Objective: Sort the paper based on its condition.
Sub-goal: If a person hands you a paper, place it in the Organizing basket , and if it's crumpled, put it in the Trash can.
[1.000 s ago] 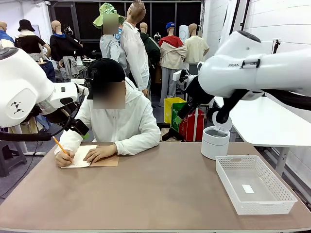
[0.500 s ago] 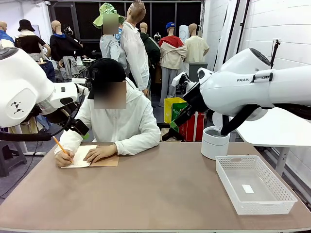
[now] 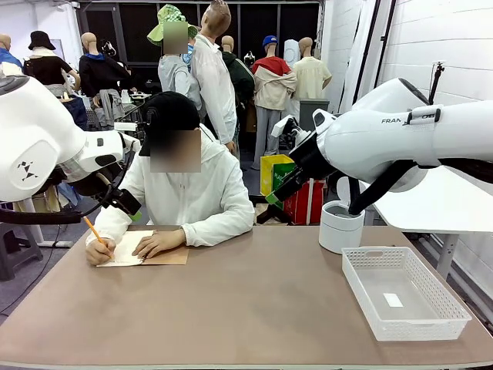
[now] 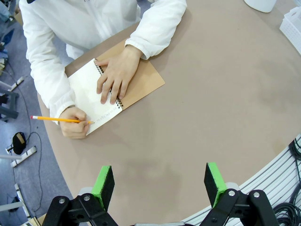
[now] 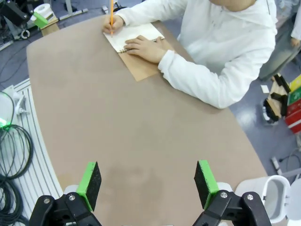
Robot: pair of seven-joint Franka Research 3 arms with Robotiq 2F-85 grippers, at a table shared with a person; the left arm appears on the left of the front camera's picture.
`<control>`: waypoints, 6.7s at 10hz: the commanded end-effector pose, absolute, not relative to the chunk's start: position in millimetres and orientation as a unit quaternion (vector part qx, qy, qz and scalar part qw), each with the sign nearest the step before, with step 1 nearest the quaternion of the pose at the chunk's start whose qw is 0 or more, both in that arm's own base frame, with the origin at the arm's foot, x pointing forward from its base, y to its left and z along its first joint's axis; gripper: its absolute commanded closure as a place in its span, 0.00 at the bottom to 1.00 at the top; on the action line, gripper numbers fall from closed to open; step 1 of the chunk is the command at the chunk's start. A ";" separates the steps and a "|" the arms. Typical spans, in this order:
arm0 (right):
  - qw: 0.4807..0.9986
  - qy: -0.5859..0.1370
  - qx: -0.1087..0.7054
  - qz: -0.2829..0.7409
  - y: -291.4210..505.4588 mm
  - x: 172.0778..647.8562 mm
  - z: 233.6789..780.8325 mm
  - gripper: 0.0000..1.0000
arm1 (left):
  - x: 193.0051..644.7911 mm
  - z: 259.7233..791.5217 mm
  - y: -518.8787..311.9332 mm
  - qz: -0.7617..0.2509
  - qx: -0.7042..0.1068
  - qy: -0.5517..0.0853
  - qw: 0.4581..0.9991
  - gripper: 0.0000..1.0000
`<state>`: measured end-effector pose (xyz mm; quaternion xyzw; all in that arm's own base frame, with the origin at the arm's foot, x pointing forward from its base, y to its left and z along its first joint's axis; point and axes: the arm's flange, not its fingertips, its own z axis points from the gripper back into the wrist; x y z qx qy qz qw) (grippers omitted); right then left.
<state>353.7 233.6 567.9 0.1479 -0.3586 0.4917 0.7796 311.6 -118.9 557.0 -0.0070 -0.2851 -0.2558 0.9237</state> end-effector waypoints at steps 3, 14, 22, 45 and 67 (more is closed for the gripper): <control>0.779 -0.361 0.147 0.492 234.1 353.4 568.5 0.00 | 312.0 557.2 -118.0 -0.254 -0.011 -0.287 0.923 0.00; 0.779 -0.361 0.147 0.492 234.1 353.4 568.5 0.00 | 312.0 557.2 -118.0 -0.254 -0.011 -0.287 0.923 0.00; 0.779 -0.361 0.147 0.492 234.1 353.4 568.5 0.00 | 312.0 557.2 -118.0 -0.254 -0.011 -0.287 0.923 0.00; 0.779 -0.361 0.147 0.492 234.1 353.4 568.5 0.00 | 312.0 557.2 -118.0 -0.254 -0.011 -0.287 0.923 0.00; 0.779 -0.361 0.147 0.492 234.1 353.4 568.5 0.00 | 312.0 557.2 -118.0 -0.254 -0.011 -0.287 0.923 0.00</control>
